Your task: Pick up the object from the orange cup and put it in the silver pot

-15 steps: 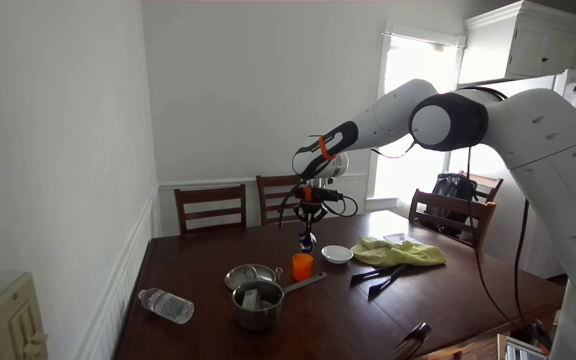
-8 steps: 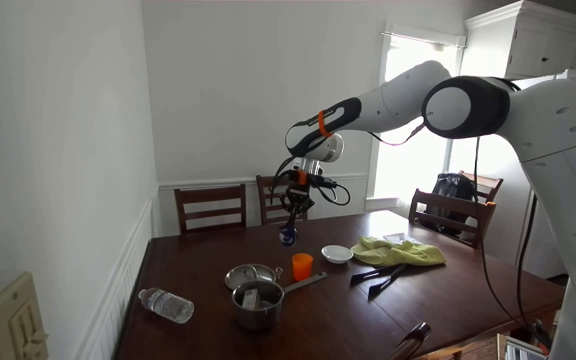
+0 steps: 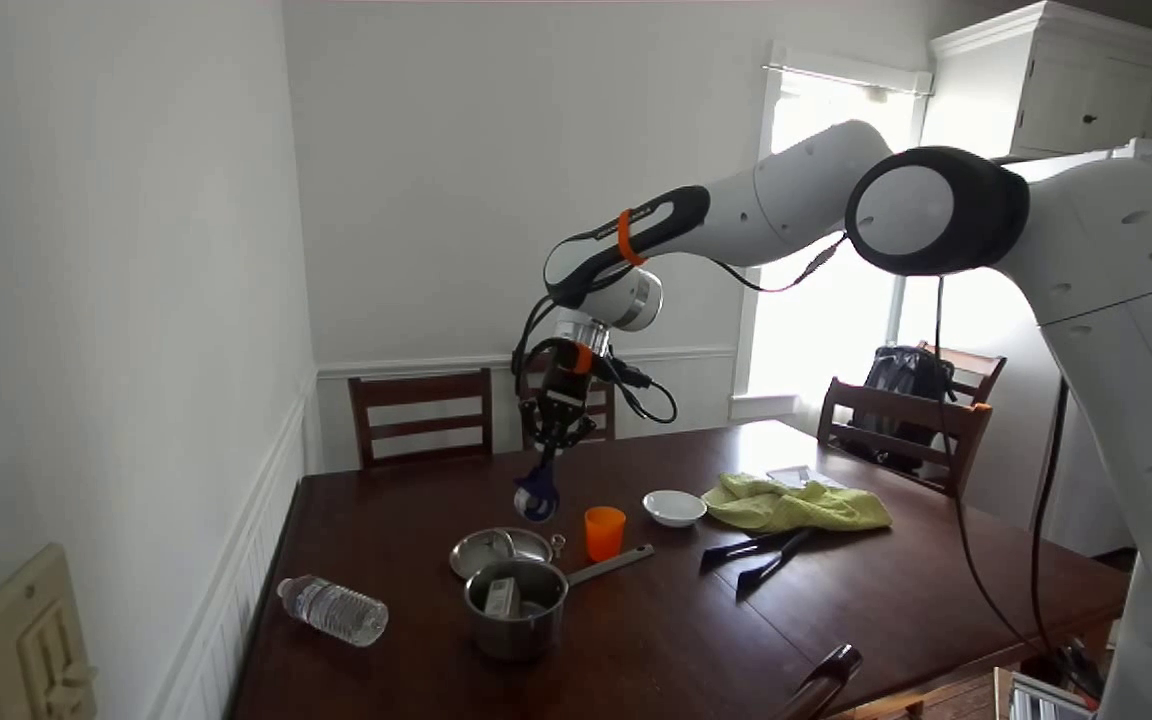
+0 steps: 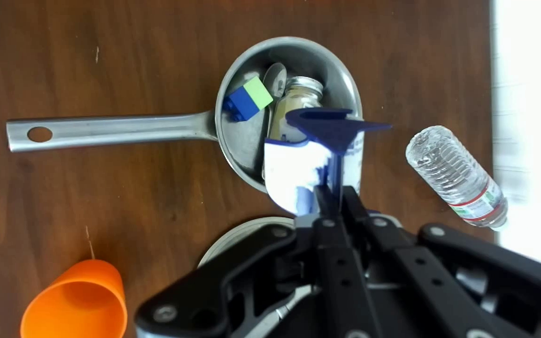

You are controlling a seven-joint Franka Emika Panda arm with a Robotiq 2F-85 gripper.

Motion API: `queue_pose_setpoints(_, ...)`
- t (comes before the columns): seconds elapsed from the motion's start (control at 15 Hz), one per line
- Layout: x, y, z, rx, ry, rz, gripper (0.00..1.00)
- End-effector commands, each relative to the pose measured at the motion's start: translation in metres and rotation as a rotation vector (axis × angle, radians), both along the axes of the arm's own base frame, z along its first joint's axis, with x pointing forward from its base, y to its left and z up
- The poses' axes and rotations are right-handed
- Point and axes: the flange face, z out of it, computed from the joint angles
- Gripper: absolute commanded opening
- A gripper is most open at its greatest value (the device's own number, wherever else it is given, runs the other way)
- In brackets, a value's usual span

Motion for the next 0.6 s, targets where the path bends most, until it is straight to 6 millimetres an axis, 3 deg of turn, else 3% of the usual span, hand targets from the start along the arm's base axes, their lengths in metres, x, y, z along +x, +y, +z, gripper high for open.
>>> queue_pose_setpoints(0.0,0.003,0.003,-0.02,0.044,0.021,-0.056,0.02)
queue_pose_setpoints(0.2,0.003,0.023,-0.04,0.132,0.039,-0.058,0.02)
queue_pose_setpoints(0.53,-0.007,0.029,-0.069,0.114,0.117,-0.085,0.02)
